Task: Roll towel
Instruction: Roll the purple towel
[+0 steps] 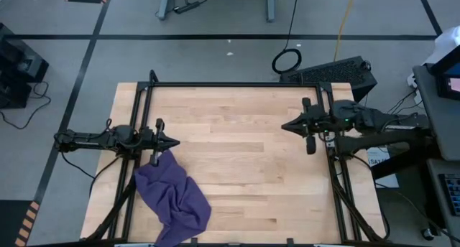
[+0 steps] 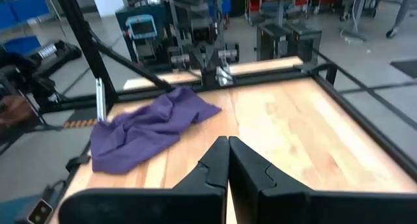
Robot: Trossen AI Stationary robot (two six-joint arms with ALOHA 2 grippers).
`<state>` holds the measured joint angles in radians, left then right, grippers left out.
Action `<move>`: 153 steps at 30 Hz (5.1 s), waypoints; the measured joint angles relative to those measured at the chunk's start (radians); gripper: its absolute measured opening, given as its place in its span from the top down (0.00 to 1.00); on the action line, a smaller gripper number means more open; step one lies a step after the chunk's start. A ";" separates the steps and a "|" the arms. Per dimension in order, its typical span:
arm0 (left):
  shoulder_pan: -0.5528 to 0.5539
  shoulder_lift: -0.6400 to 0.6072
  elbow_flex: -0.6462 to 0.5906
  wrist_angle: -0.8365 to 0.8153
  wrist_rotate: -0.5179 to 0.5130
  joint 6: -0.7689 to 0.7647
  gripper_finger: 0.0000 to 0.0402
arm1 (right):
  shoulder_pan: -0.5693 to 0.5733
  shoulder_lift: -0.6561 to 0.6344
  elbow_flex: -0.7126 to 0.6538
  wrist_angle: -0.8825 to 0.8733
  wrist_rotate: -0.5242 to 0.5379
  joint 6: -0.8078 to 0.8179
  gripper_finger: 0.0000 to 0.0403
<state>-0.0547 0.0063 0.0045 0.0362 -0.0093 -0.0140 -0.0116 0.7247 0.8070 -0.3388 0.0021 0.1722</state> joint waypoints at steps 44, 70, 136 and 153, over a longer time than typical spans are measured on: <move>0.000 0.857 0.697 -1.026 0.025 -0.452 0.84 | 0.105 0.870 -0.001 0.396 -0.001 -0.024 1.00; 0.000 1.053 0.462 -0.897 -0.109 -0.716 0.59 | 0.105 0.937 -0.001 0.587 -0.003 -0.004 1.00; -0.099 1.108 0.828 -0.192 -0.280 0.028 1.00 | 0.284 1.236 -0.001 0.822 0.324 0.375 0.85; -0.124 1.060 0.828 0.130 -0.269 0.224 1.00 | 0.306 0.531 -0.001 0.342 0.558 0.232 1.00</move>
<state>-0.1791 1.0661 0.8330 0.1660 -0.2782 0.2101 0.2947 1.2555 0.8059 0.0029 0.5603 0.4046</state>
